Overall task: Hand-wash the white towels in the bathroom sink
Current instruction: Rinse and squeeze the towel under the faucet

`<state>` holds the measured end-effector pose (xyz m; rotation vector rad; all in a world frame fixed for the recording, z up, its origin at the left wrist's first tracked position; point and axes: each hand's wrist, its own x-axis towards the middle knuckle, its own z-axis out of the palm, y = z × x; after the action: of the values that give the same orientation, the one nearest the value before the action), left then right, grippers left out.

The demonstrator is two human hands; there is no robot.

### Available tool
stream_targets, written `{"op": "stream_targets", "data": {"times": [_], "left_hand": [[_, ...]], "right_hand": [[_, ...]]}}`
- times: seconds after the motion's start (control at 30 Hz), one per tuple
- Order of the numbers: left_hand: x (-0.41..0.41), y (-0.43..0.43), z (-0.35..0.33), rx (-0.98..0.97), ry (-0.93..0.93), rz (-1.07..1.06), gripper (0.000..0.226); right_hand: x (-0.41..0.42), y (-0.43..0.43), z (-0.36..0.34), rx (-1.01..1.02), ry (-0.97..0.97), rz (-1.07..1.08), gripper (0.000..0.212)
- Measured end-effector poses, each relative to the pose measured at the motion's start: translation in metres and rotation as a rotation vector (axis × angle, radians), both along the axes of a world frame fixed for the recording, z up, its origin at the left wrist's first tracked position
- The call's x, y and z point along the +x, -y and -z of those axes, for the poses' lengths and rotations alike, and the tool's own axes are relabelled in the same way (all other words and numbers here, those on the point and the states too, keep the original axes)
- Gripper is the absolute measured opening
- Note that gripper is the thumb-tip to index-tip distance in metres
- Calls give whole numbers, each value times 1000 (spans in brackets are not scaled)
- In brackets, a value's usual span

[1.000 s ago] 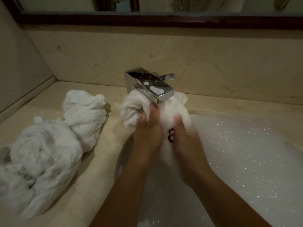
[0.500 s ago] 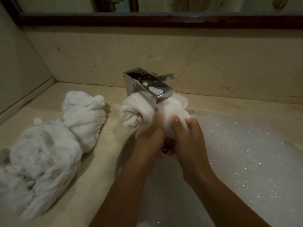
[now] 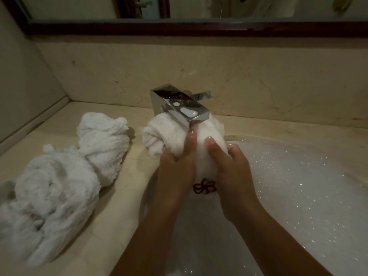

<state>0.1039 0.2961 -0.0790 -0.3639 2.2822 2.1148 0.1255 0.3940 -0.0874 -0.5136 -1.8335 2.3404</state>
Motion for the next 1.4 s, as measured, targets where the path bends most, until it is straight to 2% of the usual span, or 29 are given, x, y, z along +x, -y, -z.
{"op": "stream_targets", "data": {"times": [0.03, 0.1, 0.17, 0.27, 0.4, 0.53, 0.57, 0.67, 0.7, 0.8, 0.9, 1.0, 1.03, 1.1, 1.17, 1.2, 1.3, 1.4], "left_hand": [[0, 1, 2, -23, -8, 34, 52], [1, 6, 4, 12, -26, 92, 82], [1, 8, 3, 135, 58, 157, 92], [0, 8, -7, 214, 174, 129, 76], [-1, 8, 4, 27, 18, -104, 54], [0, 12, 0, 108, 11, -155, 50], [0, 12, -1, 133, 18, -152, 46], [2, 12, 0, 200, 41, -145, 36], [3, 12, -1, 206, 40, -142, 35], [2, 11, -2, 205, 17, -143, 27], [1, 11, -1, 162, 5, -126, 51], [-1, 15, 2, 212, 69, -43, 82], [-2, 16, 2, 261, 119, -8, 89], [-3, 22, 3, 346, 192, 51, 92], [-3, 26, 6, 333, 166, 53, 78], [-5, 26, 8, 302, 140, 20, 74], [-9, 27, 14, 254, 62, -71, 82], [-10, 27, 16, 255, 30, -57, 79]], "right_hand": [[0, -1, 1, -21, -9, 5, 28], [0, -2, 3, -54, -46, 9, 22], [1, 0, 4, -47, -77, -2, 33], [2, 4, 5, 13, -80, -14, 47], [0, 8, 5, 83, -11, -16, 61], [1, 8, 4, 96, 32, 2, 29], [2, 8, 3, 63, 51, -5, 29], [4, 8, -1, -33, 118, -113, 60], [4, 9, -2, -52, 128, -144, 61], [5, 8, -3, -92, 90, -124, 45], [4, 9, 0, -44, 30, -46, 48], [5, 8, 2, -18, 28, -12, 41], [5, 7, 3, -24, 42, -6, 45], [5, 5, 1, -22, 75, 3, 67], [2, 4, -1, -9, 130, 27, 91], [0, 2, 0, -22, 159, 29, 95], [-4, 0, 0, -97, 184, 1, 82], [-5, -5, 2, -65, 154, -62, 41]]}}
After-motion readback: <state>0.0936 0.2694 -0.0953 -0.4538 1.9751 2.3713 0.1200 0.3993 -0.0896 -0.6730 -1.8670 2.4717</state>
